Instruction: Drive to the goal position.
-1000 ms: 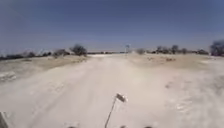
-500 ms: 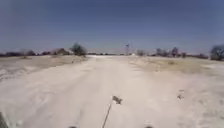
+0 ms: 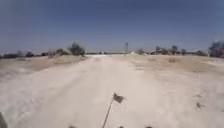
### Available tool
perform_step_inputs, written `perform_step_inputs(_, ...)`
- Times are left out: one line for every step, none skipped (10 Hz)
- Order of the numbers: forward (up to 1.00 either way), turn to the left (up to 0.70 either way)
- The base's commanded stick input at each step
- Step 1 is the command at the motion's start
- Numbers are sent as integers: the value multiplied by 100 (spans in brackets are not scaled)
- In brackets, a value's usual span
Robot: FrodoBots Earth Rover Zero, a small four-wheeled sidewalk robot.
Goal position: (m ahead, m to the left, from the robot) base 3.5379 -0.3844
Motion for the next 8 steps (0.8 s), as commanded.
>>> perform_step_inputs(70, 0)
perform_step_inputs(70, 0)
perform_step_inputs(70, 0)
perform_step_inputs(70, 0)
perform_step_inputs(70, 0)
perform_step_inputs(70, 0)
perform_step_inputs(70, 0)
perform_step_inputs(70, 0)
